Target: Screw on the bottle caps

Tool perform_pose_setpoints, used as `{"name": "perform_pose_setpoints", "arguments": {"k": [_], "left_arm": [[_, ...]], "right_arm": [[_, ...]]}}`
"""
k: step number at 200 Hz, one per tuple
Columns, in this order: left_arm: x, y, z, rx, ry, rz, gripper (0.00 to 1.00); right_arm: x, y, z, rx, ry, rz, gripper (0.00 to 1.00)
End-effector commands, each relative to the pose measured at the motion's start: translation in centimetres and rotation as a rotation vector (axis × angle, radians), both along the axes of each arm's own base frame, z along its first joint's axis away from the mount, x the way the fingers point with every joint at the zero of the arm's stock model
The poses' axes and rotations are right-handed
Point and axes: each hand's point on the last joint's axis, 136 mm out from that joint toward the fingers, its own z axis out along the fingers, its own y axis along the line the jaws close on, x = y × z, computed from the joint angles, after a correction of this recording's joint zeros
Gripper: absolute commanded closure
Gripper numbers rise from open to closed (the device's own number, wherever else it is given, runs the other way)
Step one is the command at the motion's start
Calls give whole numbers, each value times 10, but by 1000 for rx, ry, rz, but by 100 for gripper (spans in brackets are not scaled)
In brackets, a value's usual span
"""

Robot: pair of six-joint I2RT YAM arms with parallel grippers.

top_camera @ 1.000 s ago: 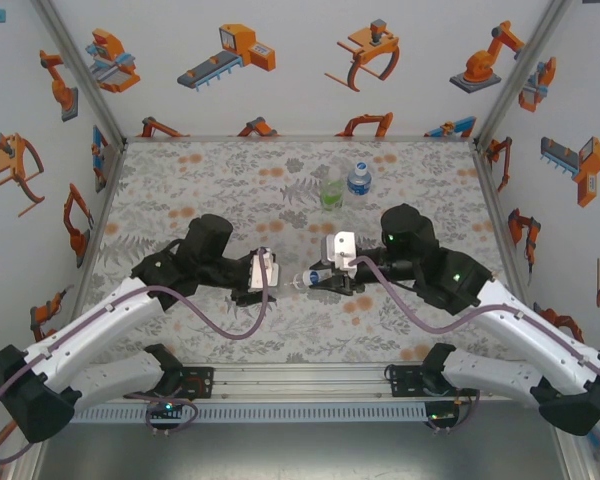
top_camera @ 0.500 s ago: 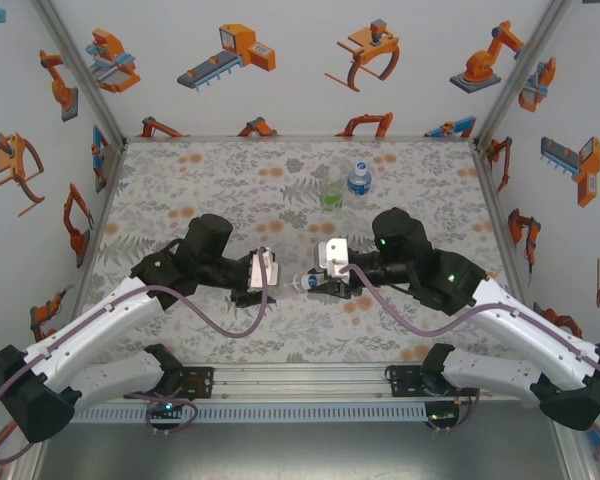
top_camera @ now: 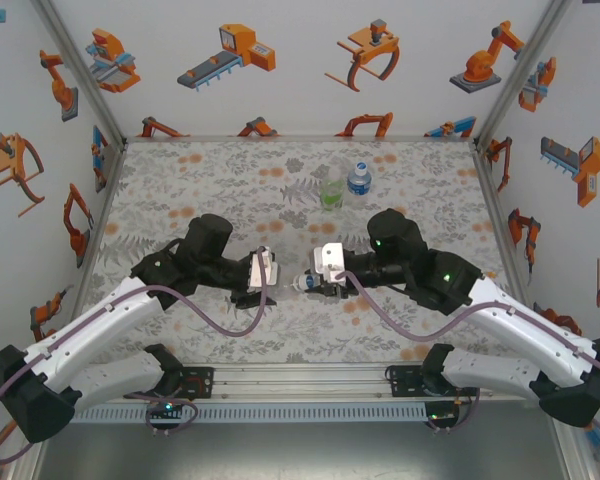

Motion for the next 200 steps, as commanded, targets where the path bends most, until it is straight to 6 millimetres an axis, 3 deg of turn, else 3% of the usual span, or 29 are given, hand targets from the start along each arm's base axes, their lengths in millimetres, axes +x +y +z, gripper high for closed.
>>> {"name": "perform_pose_setpoints", "arguments": {"k": [1, 83, 136, 168, 200], "left_arm": [[-15, -8, 28, -89, 13, -88, 100], [-30, -12, 28, -55, 150, -152, 100], [-36, -12, 26, -32, 212, -174, 100], [-38, -11, 30, -47, 187, -192, 100], [-32, -11, 32, -47, 138, -160, 100]], "right_arm": [[-7, 0, -6, -51, -67, 68, 100], [-26, 8, -16, -205, -371, 280, 100], [-32, 9, -23, -261, -578, 320, 100], [-33, 11, -27, -233, -557, 303, 100], [-32, 20, -28, -203, -309, 174, 100]]}}
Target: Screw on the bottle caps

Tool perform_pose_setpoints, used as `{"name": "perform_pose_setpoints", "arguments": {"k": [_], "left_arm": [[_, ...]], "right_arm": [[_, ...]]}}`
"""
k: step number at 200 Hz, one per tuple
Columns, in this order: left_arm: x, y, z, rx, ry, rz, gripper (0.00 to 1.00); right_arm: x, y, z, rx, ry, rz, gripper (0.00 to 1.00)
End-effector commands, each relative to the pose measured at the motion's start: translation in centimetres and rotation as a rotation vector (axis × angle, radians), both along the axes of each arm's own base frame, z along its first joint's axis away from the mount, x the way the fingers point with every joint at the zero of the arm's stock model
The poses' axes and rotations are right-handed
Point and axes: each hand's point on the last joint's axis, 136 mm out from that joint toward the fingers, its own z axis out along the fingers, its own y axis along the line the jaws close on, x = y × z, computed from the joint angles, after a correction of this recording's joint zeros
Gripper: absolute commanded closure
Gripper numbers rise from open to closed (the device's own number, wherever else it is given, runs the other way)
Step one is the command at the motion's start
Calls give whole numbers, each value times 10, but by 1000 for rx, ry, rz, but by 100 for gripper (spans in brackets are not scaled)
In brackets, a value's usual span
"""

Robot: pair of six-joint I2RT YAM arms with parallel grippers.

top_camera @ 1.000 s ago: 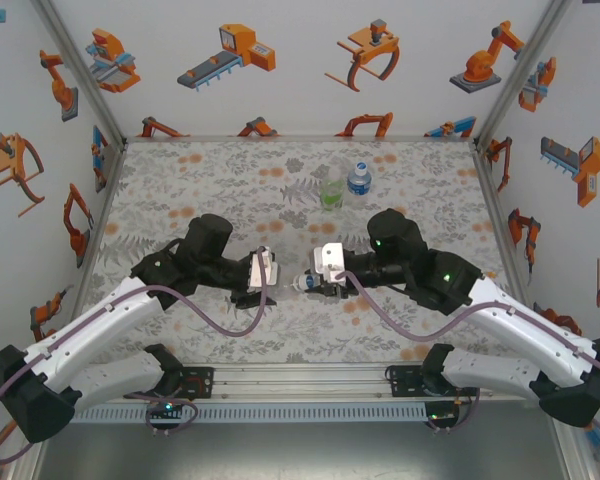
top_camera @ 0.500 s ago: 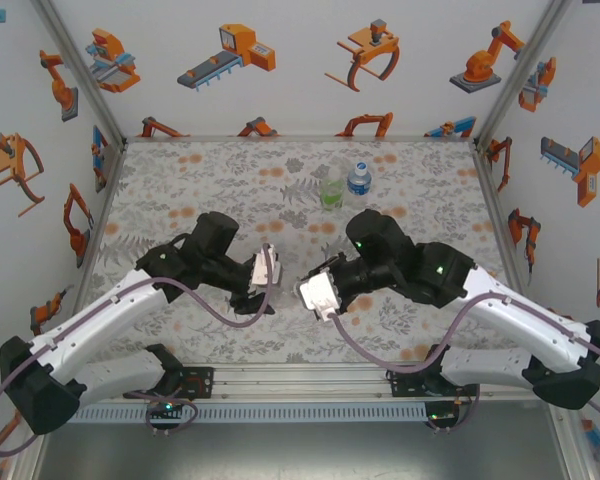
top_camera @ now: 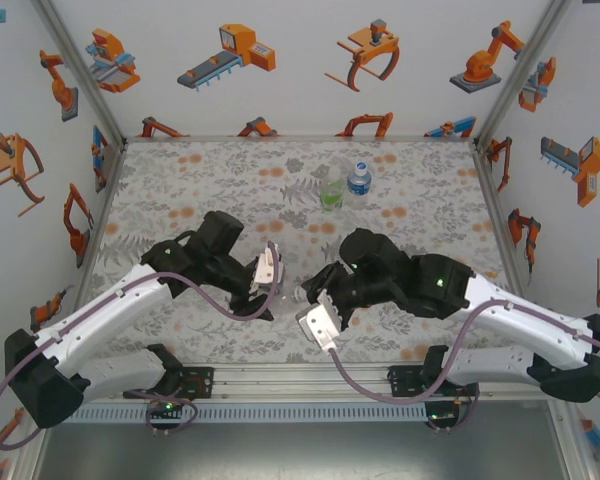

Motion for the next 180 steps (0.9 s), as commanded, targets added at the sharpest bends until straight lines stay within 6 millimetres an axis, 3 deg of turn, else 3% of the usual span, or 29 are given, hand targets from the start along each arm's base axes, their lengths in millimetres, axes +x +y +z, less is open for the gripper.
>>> {"name": "perform_pose_setpoints", "arguments": {"k": [1, 29, 68, 110, 145, 160, 180], "left_arm": [[-7, -12, 43, -153, -75, -70, 100], [11, -12, 45, -169, -193, 2, 100], [34, -13, 43, -182, -312, 99, 100], [55, -18, 52, -242, -399, 192, 100], [63, -23, 50, -258, -407, 213, 100], [66, -25, 46, -255, -403, 223, 100], [69, -27, 42, -238, -399, 233, 100]], "right_arm": [[4, 18, -3, 47, 173, -116, 100], [14, 29, -10, 67, 464, -358, 100], [52, 35, -19, 184, 909, -802, 100], [86, 34, -31, 309, 1541, -1119, 100], [115, 13, -50, 434, 1966, -1350, 100], [119, -1, -66, 451, 2058, -1479, 100], [121, -8, -69, 512, 2130, -1499, 100]]}}
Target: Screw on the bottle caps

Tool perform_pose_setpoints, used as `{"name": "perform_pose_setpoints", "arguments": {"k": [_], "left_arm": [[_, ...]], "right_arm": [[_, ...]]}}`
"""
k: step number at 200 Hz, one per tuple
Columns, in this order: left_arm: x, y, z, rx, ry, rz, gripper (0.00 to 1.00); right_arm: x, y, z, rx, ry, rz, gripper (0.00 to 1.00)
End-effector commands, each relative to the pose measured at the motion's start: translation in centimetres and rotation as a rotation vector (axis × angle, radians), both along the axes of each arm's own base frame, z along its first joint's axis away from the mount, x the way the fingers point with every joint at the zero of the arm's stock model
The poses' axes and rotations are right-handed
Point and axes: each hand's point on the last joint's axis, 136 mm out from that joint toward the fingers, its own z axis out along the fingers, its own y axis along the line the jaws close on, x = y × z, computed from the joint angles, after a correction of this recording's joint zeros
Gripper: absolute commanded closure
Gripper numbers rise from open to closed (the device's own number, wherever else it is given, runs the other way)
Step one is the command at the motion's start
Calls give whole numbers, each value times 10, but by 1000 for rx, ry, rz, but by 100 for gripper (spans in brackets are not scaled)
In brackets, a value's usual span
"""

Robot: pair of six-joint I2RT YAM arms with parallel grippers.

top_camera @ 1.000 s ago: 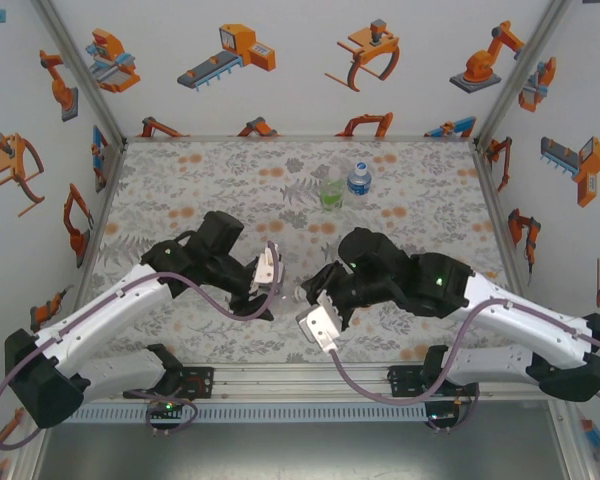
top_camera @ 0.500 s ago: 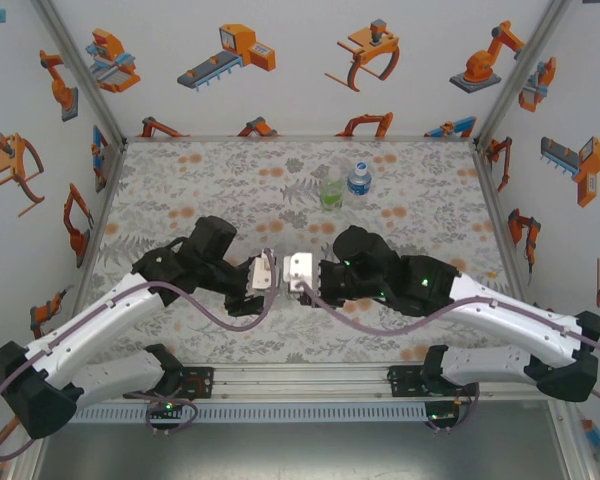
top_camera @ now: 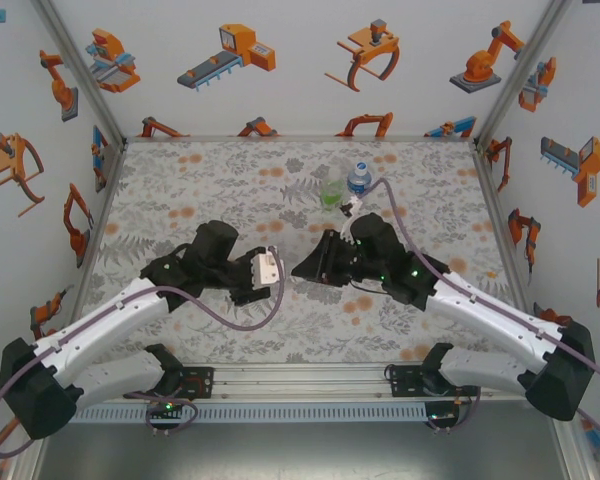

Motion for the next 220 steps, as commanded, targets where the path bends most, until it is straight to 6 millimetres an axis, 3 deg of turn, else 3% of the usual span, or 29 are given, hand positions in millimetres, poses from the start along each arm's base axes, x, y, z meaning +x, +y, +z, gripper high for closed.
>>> {"name": "perform_pose_setpoints", "arguments": {"k": [1, 26, 50, 75, 92, 122, 146, 191, 220], "left_arm": [[5, -38, 72, -269, -144, -80, 100], [9, -41, 67, -258, -130, -77, 100], [6, -43, 58, -238, -104, -98, 100], [3, -41, 48, -207, -76, -106, 100], [-1, -39, 42, -190, -48, -111, 100], [-8, -37, 38, -187, -5, -122, 100], [-17, -36, 36, -179, 35, -155, 100], [-38, -37, 43, -194, 114, -244, 100], [-46, -37, 46, -194, 148, -271, 100]], "right_arm": [[-8, 3, -12, 117, 239, -106, 100], [-7, 4, -8, 98, 211, -86, 98], [-7, 1, 3, 14, 113, -32, 72], [-1, -13, 35, -105, -106, 24, 38], [3, -24, 60, -169, -266, 62, 32], [2, -40, 102, -272, -589, 159, 32], [-15, -37, 128, -307, -866, 335, 33], [-67, -21, 127, -299, -1329, 806, 38], [-93, -18, 122, -249, -1530, 1027, 40]]}}
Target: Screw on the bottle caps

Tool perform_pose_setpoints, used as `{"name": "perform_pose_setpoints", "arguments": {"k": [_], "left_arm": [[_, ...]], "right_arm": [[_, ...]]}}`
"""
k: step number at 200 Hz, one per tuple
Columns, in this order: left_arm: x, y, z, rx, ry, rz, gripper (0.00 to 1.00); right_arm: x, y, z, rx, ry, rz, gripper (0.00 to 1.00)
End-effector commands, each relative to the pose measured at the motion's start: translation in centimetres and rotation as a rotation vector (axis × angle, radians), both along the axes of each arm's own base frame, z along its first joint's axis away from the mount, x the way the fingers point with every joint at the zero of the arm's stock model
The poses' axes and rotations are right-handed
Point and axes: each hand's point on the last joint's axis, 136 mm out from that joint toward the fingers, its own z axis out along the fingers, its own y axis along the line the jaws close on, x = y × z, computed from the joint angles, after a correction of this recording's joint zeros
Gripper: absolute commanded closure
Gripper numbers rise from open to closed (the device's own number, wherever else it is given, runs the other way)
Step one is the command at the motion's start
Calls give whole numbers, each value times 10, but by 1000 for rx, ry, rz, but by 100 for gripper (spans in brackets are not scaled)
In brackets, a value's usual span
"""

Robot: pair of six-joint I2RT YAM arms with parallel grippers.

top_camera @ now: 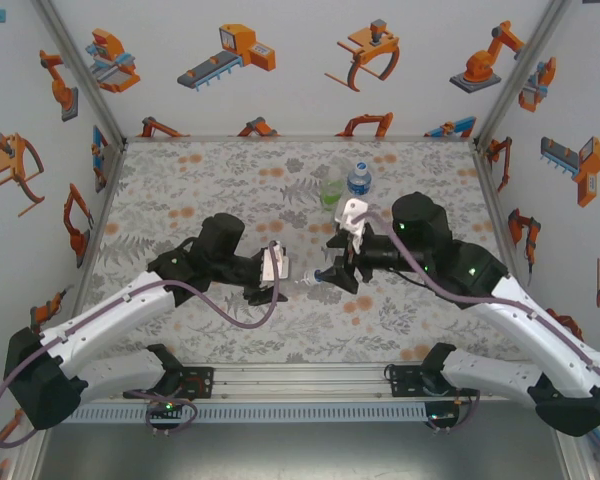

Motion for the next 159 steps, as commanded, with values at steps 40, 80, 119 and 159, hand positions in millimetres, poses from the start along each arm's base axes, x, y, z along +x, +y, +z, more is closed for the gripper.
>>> {"name": "perform_pose_setpoints", "arguments": {"k": [40, 80, 119, 159], "left_arm": [[-22, -1, 16, -15, 75, -84, 100], [-26, 1, 17, -18, 83, -90, 100], [-27, 1, 19, -23, 82, -94, 100], [-28, 0, 20, -25, 89, -97, 100]], "right_arm": [[-53, 7, -7, -1, -308, 476, 40], [-49, 10, -19, -13, -298, 463, 51], [-51, 10, -26, -19, -269, 471, 52], [-50, 11, -30, -15, -262, 464, 55]]}}
